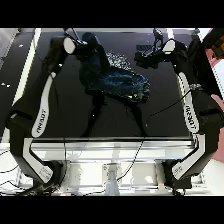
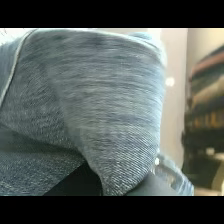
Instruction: Fold the clothes and pants, and hang the long-sleeved shirts on hangers.
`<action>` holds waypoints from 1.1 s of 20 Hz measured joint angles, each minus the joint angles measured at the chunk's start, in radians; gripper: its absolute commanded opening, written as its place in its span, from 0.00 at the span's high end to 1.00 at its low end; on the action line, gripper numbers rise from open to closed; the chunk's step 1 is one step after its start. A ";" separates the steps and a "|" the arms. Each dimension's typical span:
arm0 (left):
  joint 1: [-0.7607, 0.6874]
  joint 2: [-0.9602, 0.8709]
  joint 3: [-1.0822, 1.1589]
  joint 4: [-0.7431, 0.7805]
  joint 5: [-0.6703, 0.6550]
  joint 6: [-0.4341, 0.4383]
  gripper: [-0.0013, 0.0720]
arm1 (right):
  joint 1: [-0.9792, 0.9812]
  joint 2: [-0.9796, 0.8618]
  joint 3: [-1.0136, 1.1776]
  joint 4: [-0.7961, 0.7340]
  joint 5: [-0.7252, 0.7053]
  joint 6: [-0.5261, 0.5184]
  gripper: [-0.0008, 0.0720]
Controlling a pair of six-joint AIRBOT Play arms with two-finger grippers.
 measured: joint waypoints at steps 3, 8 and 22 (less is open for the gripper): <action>-0.082 -0.045 0.000 -0.036 0.038 -0.022 0.94 | -0.003 0.016 0.000 0.000 0.043 -0.018 0.92; -0.208 -0.109 0.000 -0.205 0.184 -0.040 0.93 | -0.039 0.099 0.000 -0.030 0.075 -0.056 0.92; -0.389 -0.157 0.000 -0.432 0.306 -0.019 0.15 | -0.248 0.252 0.000 -0.109 0.130 -0.069 0.92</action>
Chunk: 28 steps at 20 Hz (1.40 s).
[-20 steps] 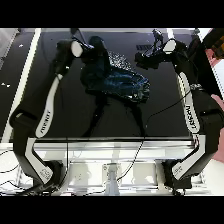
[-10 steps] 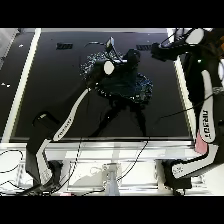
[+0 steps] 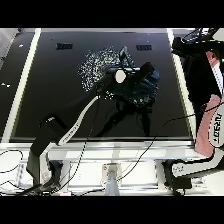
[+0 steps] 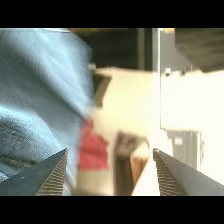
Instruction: Fold the clothes and pants, and hang the long-sleeved shirts on hangers.
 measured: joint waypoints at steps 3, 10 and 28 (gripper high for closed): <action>-0.011 0.004 0.000 -0.052 -0.074 0.102 0.15 | -0.025 0.001 0.000 -0.038 -0.014 -0.003 0.92; 0.053 0.013 0.000 -0.005 -0.180 0.349 0.93 | -0.043 -0.032 -0.043 -0.061 0.040 -0.083 0.44; -0.024 -0.118 0.001 0.498 -0.251 0.548 0.94 | -0.036 -0.093 -0.452 0.203 -0.076 -0.020 0.05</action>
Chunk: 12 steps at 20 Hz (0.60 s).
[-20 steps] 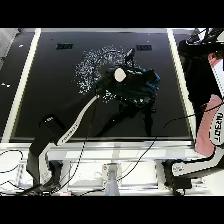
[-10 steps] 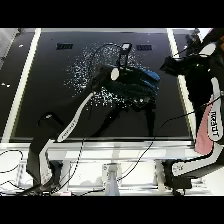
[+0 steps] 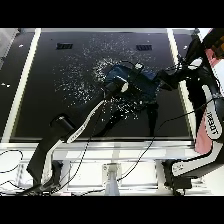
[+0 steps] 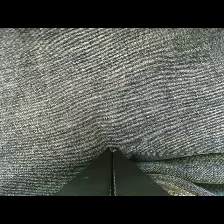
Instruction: Fold the clothes and pants, and hang the long-sleeved shirts on hangers.
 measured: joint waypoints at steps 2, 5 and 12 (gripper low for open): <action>-0.003 -0.002 0.000 0.004 -0.022 0.005 0.94 | 0.000 -0.023 -0.005 -0.018 0.014 0.005 0.05; -0.005 -0.004 0.000 0.007 -0.037 0.011 0.94 | 0.000 -0.056 -0.007 -0.029 0.026 -0.003 0.05; -0.004 0.018 0.000 0.023 -0.060 0.016 0.94 | -0.006 -0.047 -0.002 -0.024 0.011 -0.180 0.06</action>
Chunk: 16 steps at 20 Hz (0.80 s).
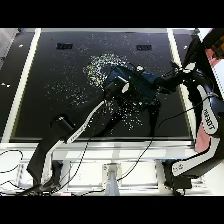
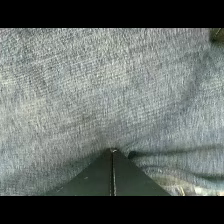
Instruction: Fold the clothes and pants, and hang the long-sleeved shirts on hangers.
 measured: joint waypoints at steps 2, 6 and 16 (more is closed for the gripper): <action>0.004 0.038 0.000 0.029 0.000 0.000 0.93 | -0.010 0.044 0.002 -0.018 0.014 -0.055 0.06; 0.018 0.145 0.001 0.084 -0.023 0.001 0.93 | -0.076 0.165 -0.023 -0.078 0.075 -0.165 0.06; 0.052 0.294 0.000 0.180 -0.037 0.001 0.94 | -0.331 0.485 -0.599 0.392 -0.169 -0.467 0.06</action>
